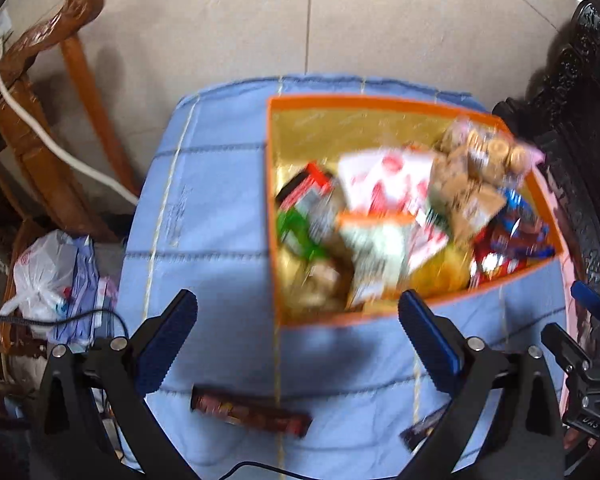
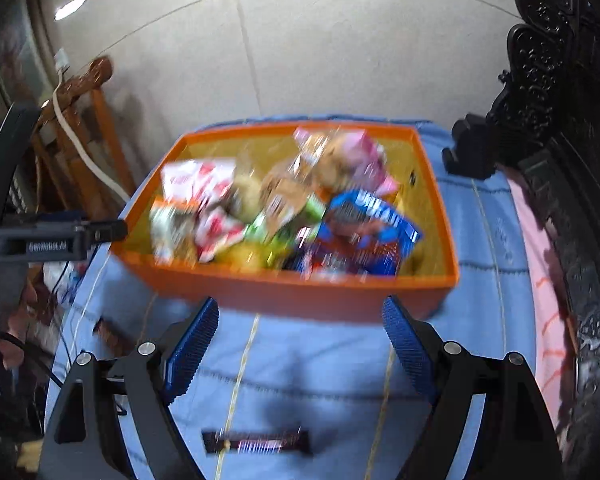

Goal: Organize snacks
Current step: 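Grasp the red chocolate bar with the left tool while the right tool grasps the Snickers bar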

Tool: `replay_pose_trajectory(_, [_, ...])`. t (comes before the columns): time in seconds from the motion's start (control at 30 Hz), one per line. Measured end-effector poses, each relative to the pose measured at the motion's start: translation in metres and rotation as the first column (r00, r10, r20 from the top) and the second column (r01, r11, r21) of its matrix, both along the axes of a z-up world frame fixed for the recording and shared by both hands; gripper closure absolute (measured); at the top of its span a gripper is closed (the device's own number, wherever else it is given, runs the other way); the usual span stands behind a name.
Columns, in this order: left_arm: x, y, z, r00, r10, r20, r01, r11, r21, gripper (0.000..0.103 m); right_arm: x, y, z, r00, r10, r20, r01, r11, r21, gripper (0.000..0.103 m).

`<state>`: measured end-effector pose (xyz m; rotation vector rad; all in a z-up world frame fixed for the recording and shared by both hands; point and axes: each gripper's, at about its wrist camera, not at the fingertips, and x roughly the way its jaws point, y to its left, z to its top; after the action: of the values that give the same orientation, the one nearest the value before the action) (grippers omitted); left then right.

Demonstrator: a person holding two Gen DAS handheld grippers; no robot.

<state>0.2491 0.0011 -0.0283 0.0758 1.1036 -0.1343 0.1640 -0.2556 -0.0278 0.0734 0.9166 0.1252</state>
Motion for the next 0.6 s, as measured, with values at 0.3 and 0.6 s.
replay_pose_trajectory(0.3, [-0.063, 0.045, -0.072, 0.985, 0.054, -0.162, -0.044, 0.997, 0.065, 0.004, -0.056, 0.014, -0.028, 0.995, 0.011, -0.098, -0.006, 0.999, 0.044, 0.018])
replay_pose_trajectory(0.6, [-0.092, 0.073, -0.124, 0.937, 0.175, -0.303, -0.162, 0.984, 0.069, 0.004, -0.085, 0.030, -0.048, 0.986, 0.043, -0.163, -0.032, 0.997, 0.071, 0.018])
